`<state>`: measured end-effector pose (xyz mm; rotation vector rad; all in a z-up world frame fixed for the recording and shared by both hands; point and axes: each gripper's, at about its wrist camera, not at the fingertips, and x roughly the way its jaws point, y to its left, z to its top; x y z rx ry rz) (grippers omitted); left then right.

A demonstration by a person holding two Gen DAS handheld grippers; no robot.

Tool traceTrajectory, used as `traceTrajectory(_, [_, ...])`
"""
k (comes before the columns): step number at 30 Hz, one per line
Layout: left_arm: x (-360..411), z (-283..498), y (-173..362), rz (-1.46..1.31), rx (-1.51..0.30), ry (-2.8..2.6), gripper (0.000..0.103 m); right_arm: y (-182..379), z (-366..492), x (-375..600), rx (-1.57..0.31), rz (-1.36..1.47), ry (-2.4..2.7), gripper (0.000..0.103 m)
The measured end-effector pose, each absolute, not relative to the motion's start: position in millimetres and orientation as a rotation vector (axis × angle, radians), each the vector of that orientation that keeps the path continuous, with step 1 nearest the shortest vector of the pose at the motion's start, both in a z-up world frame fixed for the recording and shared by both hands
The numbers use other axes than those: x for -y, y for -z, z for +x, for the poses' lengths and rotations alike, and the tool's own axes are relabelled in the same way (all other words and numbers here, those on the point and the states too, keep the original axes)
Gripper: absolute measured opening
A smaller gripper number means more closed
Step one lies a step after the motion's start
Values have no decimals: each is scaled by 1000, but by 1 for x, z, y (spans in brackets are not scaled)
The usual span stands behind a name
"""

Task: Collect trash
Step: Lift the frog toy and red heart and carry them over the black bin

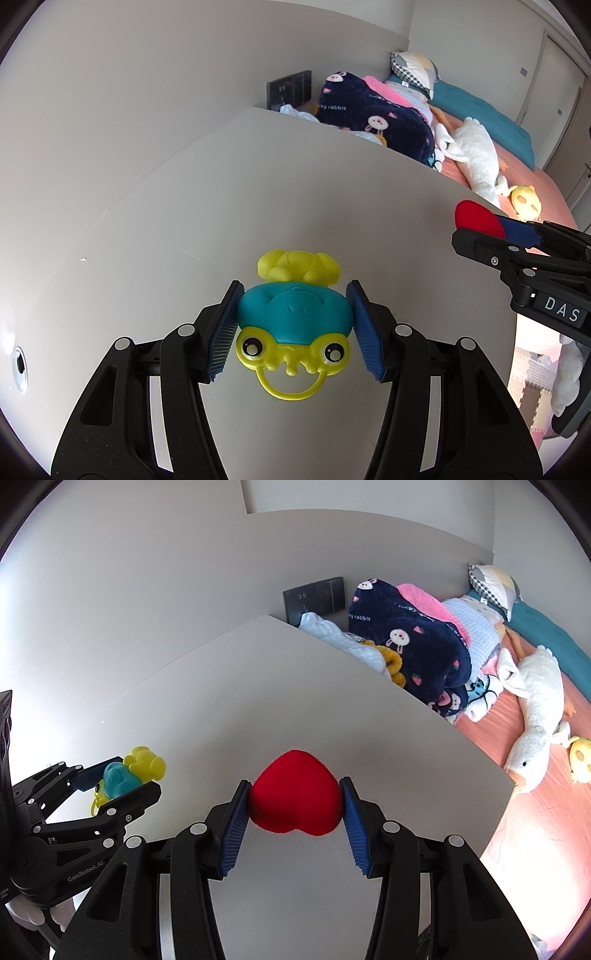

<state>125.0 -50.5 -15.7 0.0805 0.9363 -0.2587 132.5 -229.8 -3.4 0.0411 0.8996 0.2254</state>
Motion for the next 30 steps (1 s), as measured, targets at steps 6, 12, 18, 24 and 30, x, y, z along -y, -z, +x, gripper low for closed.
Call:
traceTrajectory(6, [74, 103, 6, 115, -921, 306, 56, -9, 98, 246, -879, 54, -216, 50])
traceTrajectory(12, [93, 79, -2, 146, -906, 352, 56, -15, 69, 264, -864, 81, -195, 50])
traceTrajectory(18, [105, 58, -7, 165, -901, 382, 56, -17, 41, 279, -863, 99, -178, 50])
traceTrajectory(24, [117, 37, -15, 186, -885, 414, 56, -25, 14, 291, -845, 113, -170, 50])
traceTrajectory(30, [128, 19, -19, 198, -881, 444, 56, -32, -11, 306, -830, 135, -153, 50])
